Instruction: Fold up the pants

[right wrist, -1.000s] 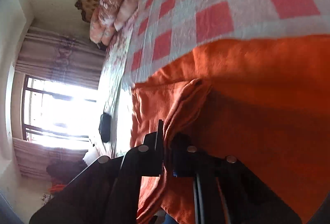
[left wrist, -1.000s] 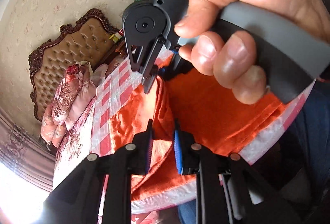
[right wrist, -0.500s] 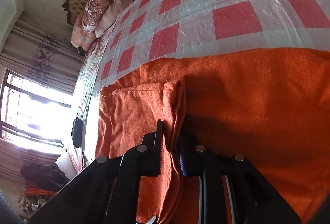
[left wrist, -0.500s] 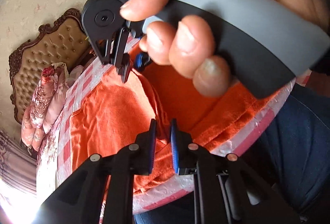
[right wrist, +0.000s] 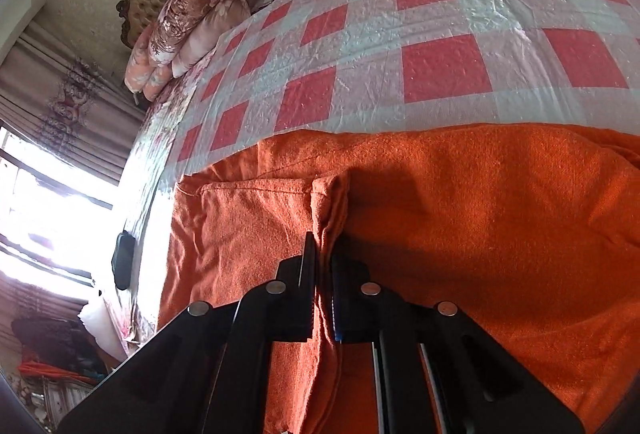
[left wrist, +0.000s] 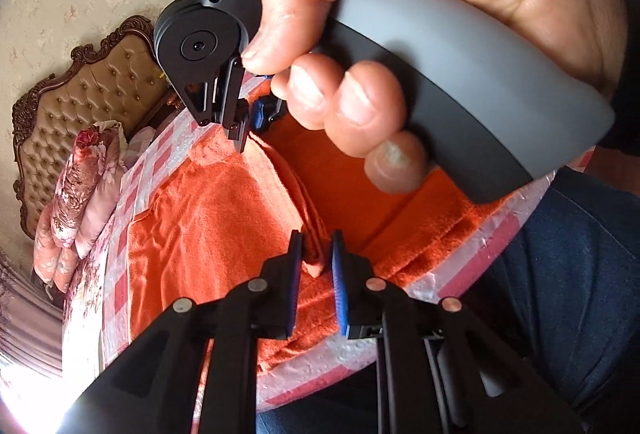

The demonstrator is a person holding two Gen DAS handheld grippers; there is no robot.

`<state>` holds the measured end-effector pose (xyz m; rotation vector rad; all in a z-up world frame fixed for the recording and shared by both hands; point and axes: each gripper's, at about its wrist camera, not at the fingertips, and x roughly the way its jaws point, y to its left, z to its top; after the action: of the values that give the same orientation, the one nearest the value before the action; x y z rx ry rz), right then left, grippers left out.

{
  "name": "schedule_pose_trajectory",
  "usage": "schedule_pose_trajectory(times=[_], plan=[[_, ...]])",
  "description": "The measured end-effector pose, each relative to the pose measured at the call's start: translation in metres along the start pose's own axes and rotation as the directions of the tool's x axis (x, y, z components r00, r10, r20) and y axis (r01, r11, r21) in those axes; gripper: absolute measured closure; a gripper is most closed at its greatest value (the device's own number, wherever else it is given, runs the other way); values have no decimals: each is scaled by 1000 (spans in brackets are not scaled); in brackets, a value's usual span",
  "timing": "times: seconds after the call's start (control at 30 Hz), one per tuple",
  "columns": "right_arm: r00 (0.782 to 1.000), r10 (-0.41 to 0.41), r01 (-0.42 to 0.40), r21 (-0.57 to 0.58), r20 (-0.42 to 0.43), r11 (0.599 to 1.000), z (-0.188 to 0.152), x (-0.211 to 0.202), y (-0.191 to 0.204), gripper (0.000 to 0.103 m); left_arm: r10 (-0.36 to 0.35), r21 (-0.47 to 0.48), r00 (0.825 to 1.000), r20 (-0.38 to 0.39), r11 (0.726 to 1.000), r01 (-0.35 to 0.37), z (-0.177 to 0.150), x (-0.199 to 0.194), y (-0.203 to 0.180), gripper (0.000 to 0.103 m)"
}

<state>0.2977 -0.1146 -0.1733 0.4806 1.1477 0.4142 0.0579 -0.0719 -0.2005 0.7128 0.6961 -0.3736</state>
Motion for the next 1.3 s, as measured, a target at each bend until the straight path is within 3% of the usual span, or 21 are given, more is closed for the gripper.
schedule_pose_trajectory(times=[0.2, 0.3, 0.37, 0.47, 0.5, 0.53, 0.57, 0.6, 0.67, 0.77, 0.83, 0.87, 0.93, 1.1, 1.13, 1.2, 1.23, 1.27, 1.3], plan=[[999, -33, 33, -33, -1, 999, -3, -4, 3, 94, -50, -51, 998, 32, 997, 51, -5, -8, 10, 82], [998, -68, 68, -54, 12, 996, -4, -9, 8, 90, -64, -141, 994, 93, 987, 77, -11, -23, 25, 54], [994, -97, 100, -77, 47, 992, -7, -20, 12, 89, -19, -231, 991, 134, 972, 50, -18, -37, 44, 47], [960, -221, 247, -152, 172, 957, -15, -48, 28, 85, 78, -369, 983, 168, 929, -11, -39, -55, 83, 26], [937, -269, 310, -177, 222, 934, -19, -57, 34, 76, 99, -401, 986, 137, 916, -36, -45, -55, 96, 22], [907, -313, 376, -209, 282, 903, -27, -66, 42, 57, 107, -431, 990, 89, 901, -59, -52, -53, 110, 22], [891, -329, 409, -236, 314, 881, -34, -71, 48, 39, 104, -450, 993, 55, 890, -69, -58, -51, 122, 22], [882, -328, 424, -266, 339, 866, -43, -74, 55, 12, 103, -473, 994, 18, 877, -82, -65, -49, 136, 22], [876, -267, 417, -354, 401, 837, -67, -79, 73, 11, 114, -529, 993, -41, 840, -118, -74, -45, 161, 22], [899, -284, 410, -412, 333, 814, -84, -61, 92, 11, 52, -644, 998, -31, 763, -60, -85, -39, 196, 27], [909, -303, 401, -403, 287, 823, -87, -48, 95, 8, -23, -708, 1000, -6, 707, 12, -89, -27, 216, 54], [910, -311, 404, -411, 275, 817, -88, -43, 97, 6, -59, -742, 998, 15, 669, 50, -89, -18, 227, 58], [903, -324, 422, -438, 283, 794, -94, -36, 102, 5, -97, -768, 995, 29, 634, 84, -90, -6, 242, 77], [893, -351, 444, -430, 282, 786, -101, -25, 103, 5, -148, -765, 989, 7, 636, 101, -63, 49, 271, 89], [888, -374, 457, -432, 267, 778, -101, -20, 101, 5, -148, -757, 989, 0, 646, 97, -57, 57, 272, 89], [901, -370, 433, -426, 225, 794, -102, -15, 96, 5, -211, -729, 977, -36, 674, 119, -49, 87, 273, 89], [917, -343, 398, -423, 203, 814, -102, -15, 92, 5, -197, -713, 975, -100, 698, 68, -49, 103, 274, 92], [916, -351, 400, -415, 193, 817, -101, -13, 89, 5, -182, -706, 973, -140, 708, 30, -53, 113, 277, 93], [911, -371, 413, -407, 182, 814, -101, -11, 85, 5, -182, -725, 975, -124, 688, 37, -56, 113, 283, 92]])
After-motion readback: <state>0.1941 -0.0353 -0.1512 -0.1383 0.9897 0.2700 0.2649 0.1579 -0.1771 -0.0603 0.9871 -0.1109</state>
